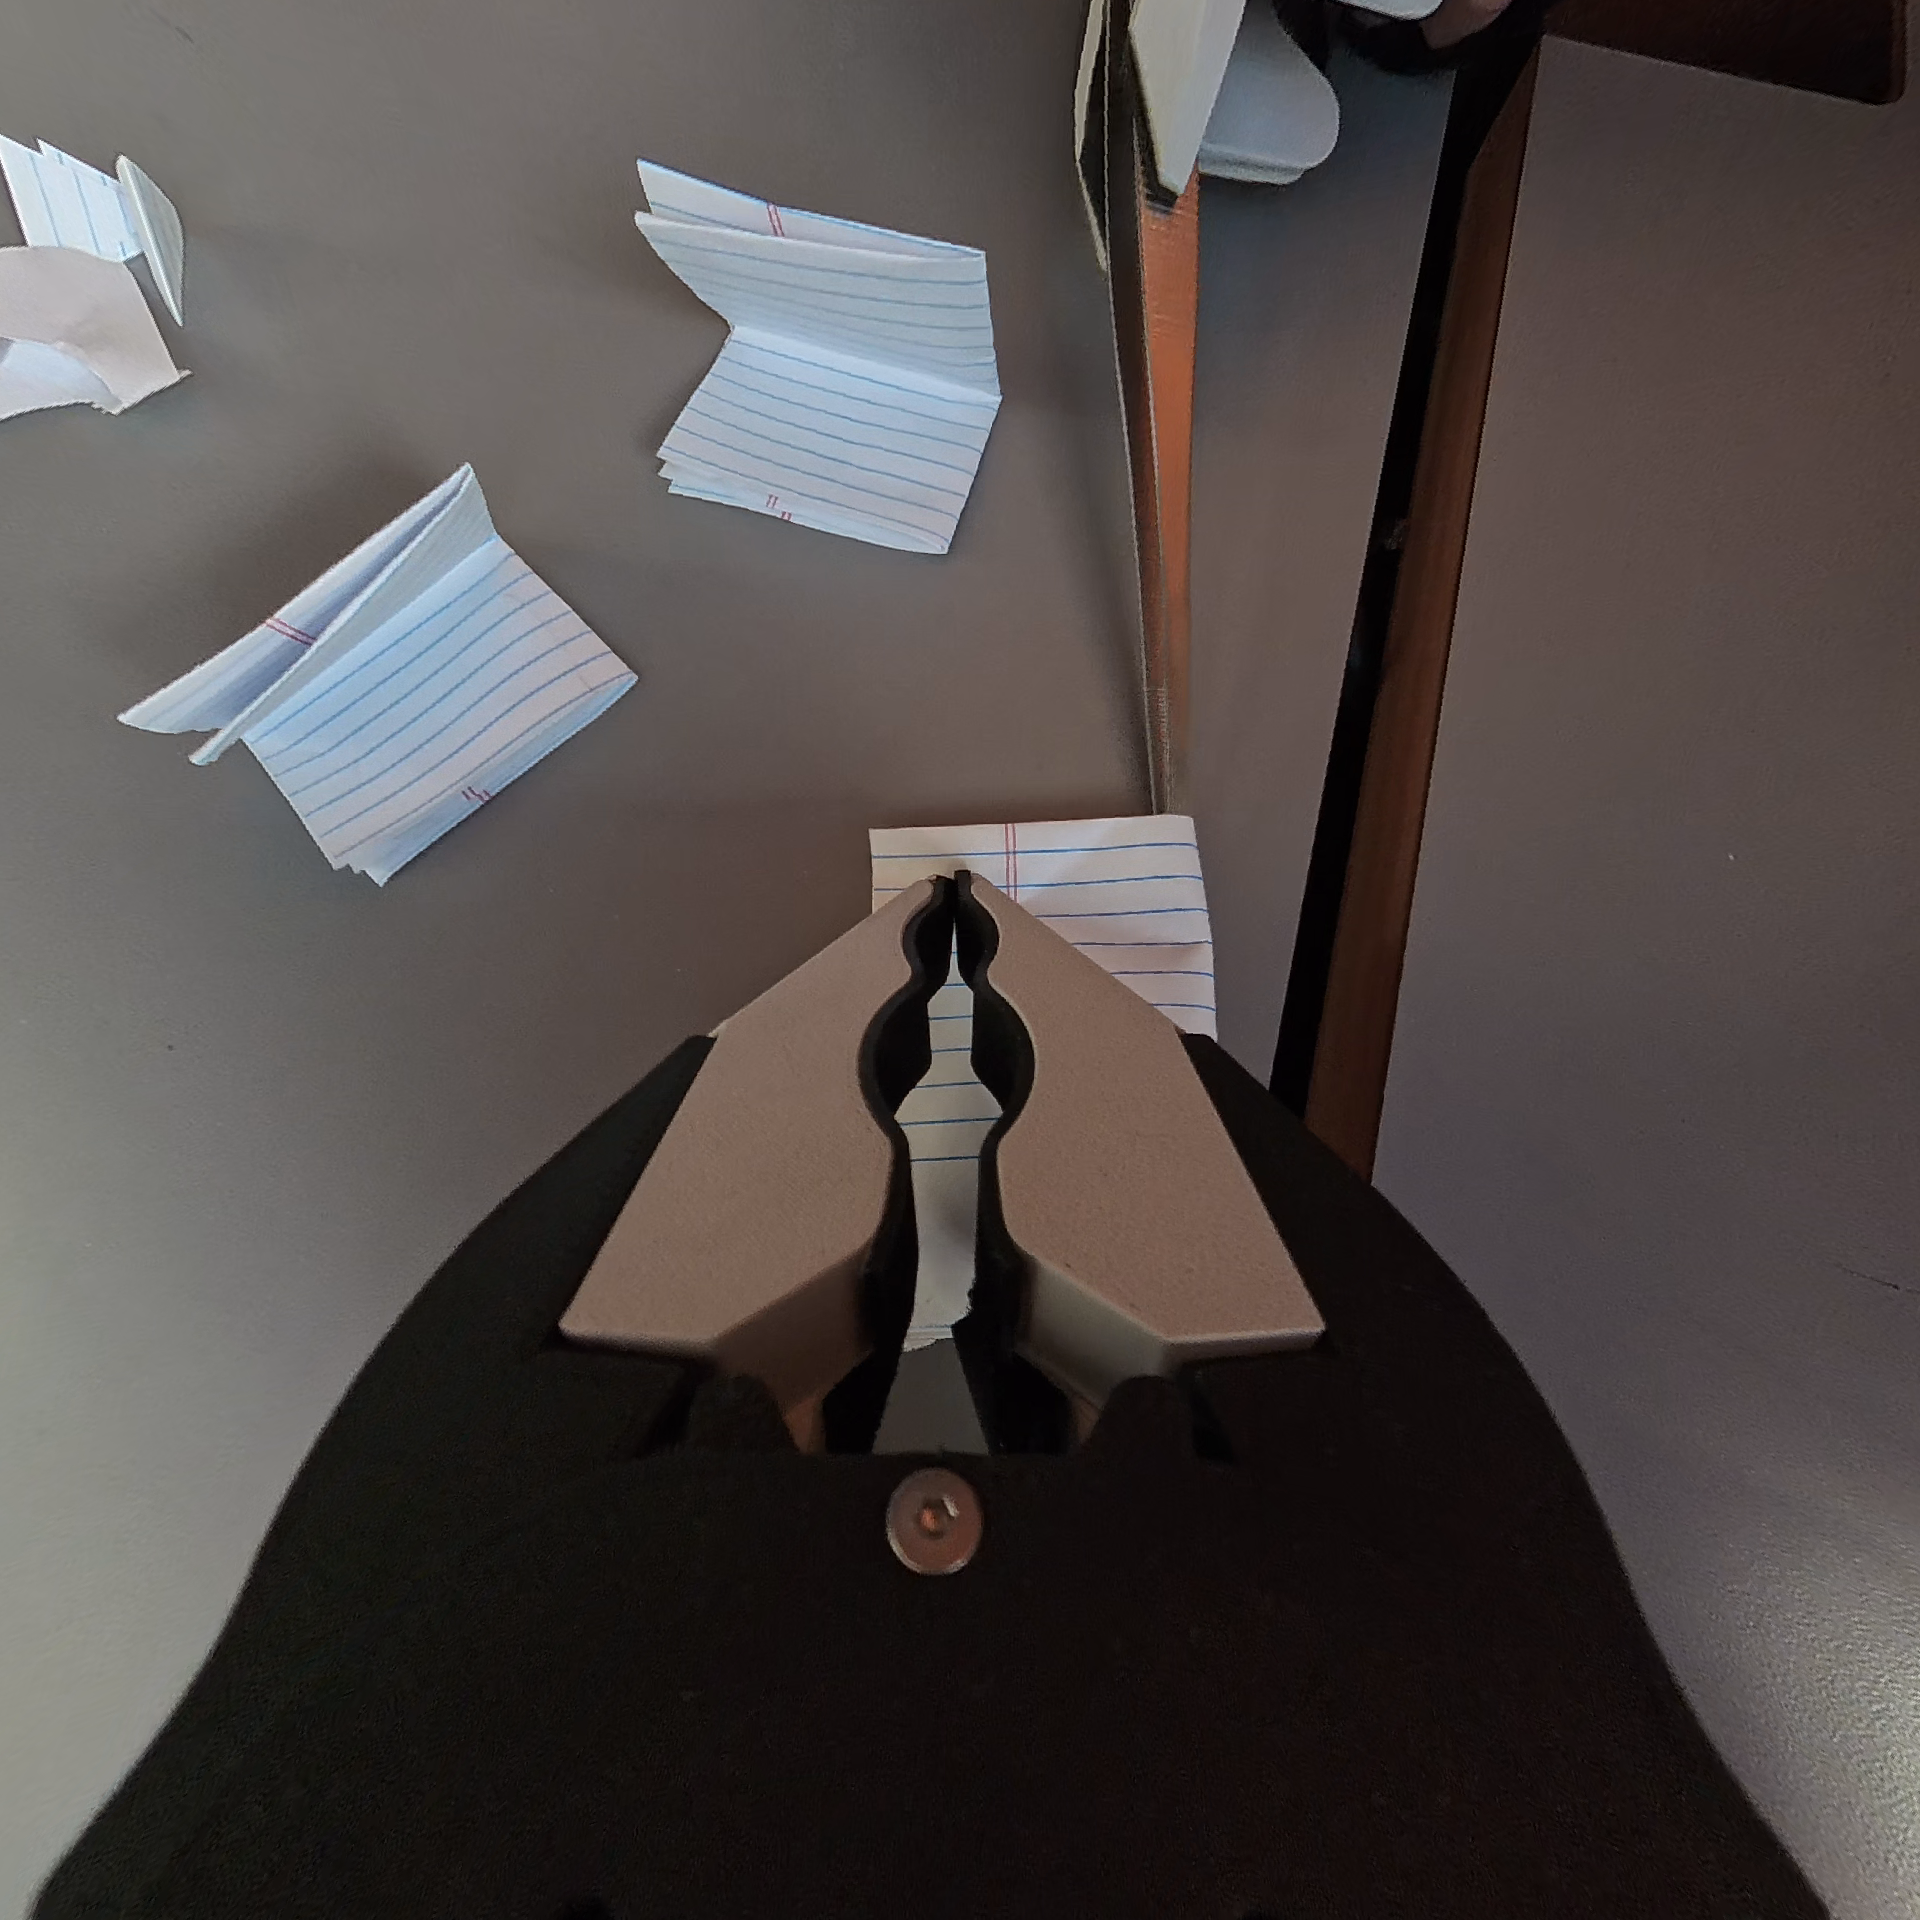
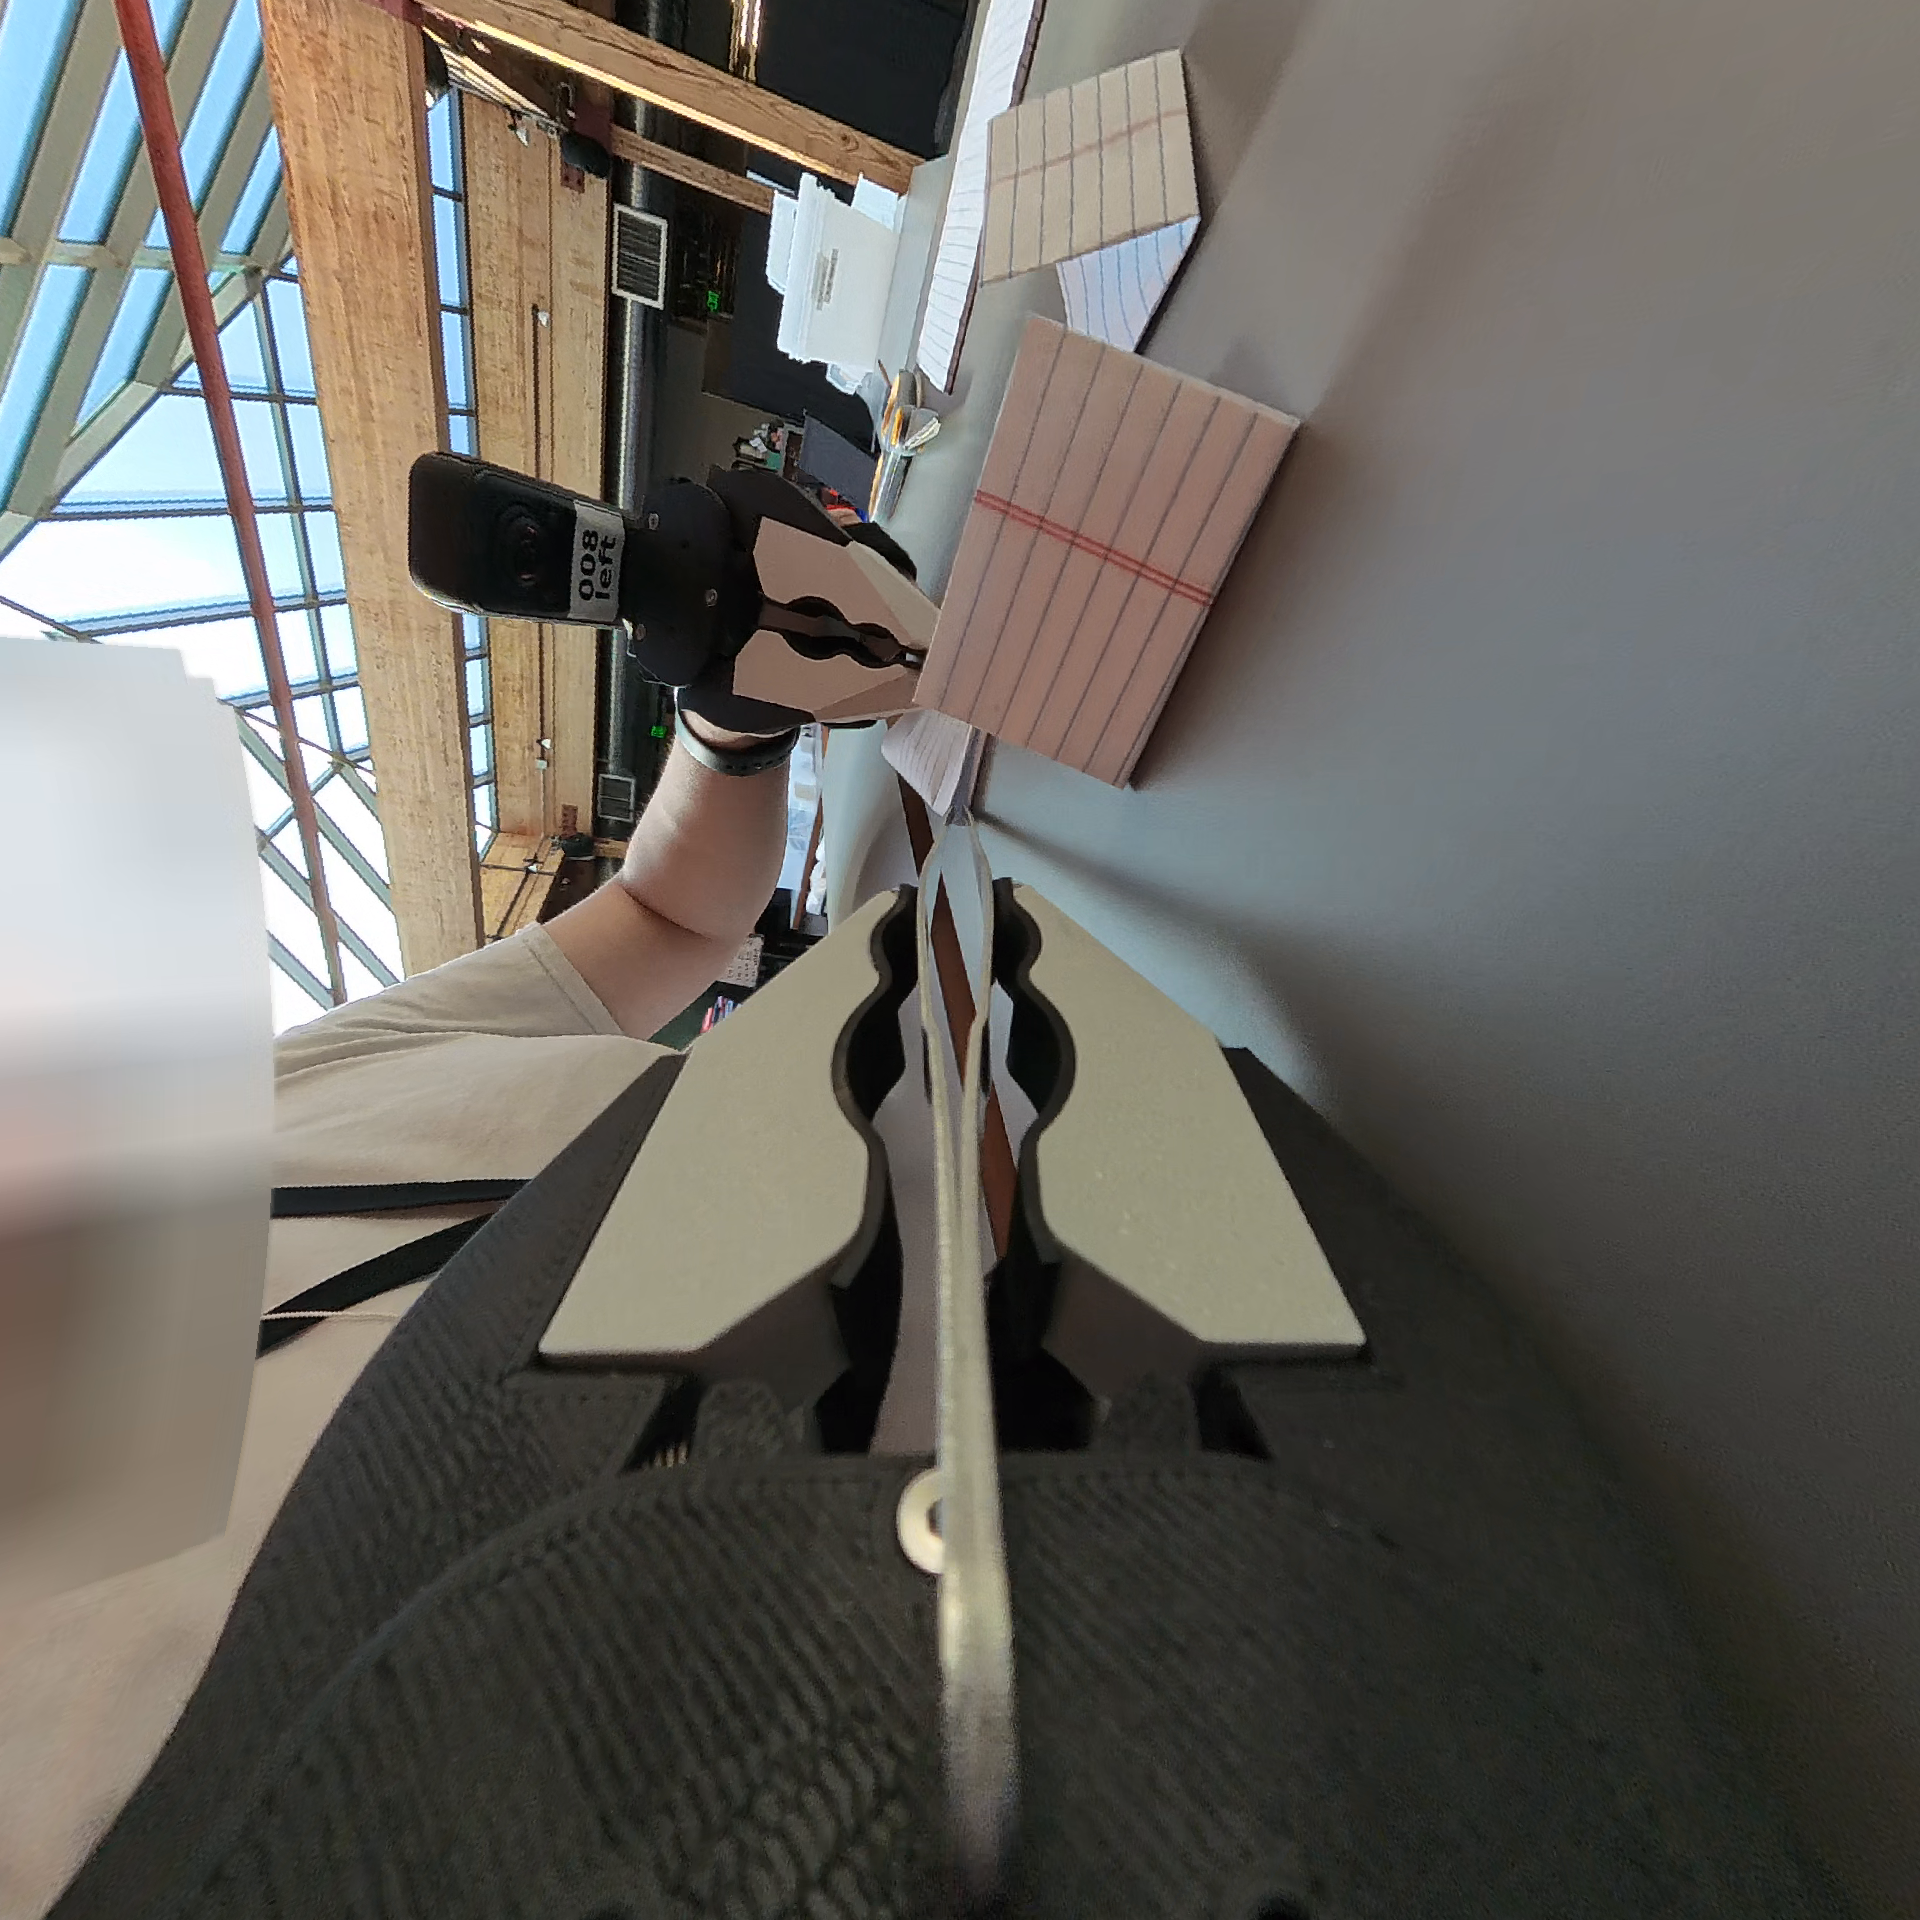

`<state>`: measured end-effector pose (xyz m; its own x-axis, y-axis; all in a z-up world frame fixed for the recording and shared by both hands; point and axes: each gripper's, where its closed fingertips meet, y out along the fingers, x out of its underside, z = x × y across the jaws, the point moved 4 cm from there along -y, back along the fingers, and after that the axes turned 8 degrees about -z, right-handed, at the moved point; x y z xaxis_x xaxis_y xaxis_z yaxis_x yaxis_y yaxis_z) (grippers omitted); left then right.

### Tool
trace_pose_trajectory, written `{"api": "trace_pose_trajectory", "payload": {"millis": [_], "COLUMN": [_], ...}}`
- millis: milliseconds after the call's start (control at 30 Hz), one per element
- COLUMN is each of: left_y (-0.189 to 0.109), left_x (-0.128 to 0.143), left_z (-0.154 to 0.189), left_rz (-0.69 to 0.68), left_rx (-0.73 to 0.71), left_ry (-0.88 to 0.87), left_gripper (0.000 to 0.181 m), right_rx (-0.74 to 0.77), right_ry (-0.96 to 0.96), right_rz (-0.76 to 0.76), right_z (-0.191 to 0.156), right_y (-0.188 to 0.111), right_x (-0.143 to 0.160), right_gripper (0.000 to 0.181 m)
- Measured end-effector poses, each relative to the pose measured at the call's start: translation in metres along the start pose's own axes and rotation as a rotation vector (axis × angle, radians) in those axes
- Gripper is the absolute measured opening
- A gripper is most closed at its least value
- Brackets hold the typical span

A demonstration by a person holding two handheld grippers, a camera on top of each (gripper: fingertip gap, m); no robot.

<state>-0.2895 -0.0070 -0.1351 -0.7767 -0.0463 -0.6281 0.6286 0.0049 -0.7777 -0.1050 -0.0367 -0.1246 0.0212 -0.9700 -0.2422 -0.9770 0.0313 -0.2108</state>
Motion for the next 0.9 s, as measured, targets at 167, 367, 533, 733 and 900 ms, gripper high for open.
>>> {"api": "trace_pose_trajectory", "payload": {"millis": [167, 367, 533, 733, 900], "left_y": [0.000, 0.000, 0.000, 0.000, 0.000], "left_x": [0.000, 0.000, 0.000, 0.000, 0.000], "left_z": [0.000, 0.000, 0.000, 0.000, 0.000], "left_rz": [0.000, 0.005, 0.002, 0.007, 0.009], "left_rx": [-0.001, 0.000, -0.004, -0.008, -0.010], "left_ry": [-0.005, -0.007, -0.001, 0.006, 0.011], "left_gripper": [0.000, 0.000, 0.000, 0.000, 0.000], "right_rx": [0.060, -0.037, -0.013, 0.032, -0.016], "right_ry": [-0.083, -0.032, 0.035, 0.041, 0.082], "right_rz": [0.072, 0.055, 0.015, 0.003, 0.067], "right_z": [-0.013, -0.018, -0.003, 0.001, 0.001], "right_y": [-0.012, 0.007, 0.018, 0.019, 0.011], "right_x": [-0.003, 0.002, 0.007, 0.007, 0.005], "right_gripper": [0.013, 0.012, 0.011, 0.011, 0.010]}}
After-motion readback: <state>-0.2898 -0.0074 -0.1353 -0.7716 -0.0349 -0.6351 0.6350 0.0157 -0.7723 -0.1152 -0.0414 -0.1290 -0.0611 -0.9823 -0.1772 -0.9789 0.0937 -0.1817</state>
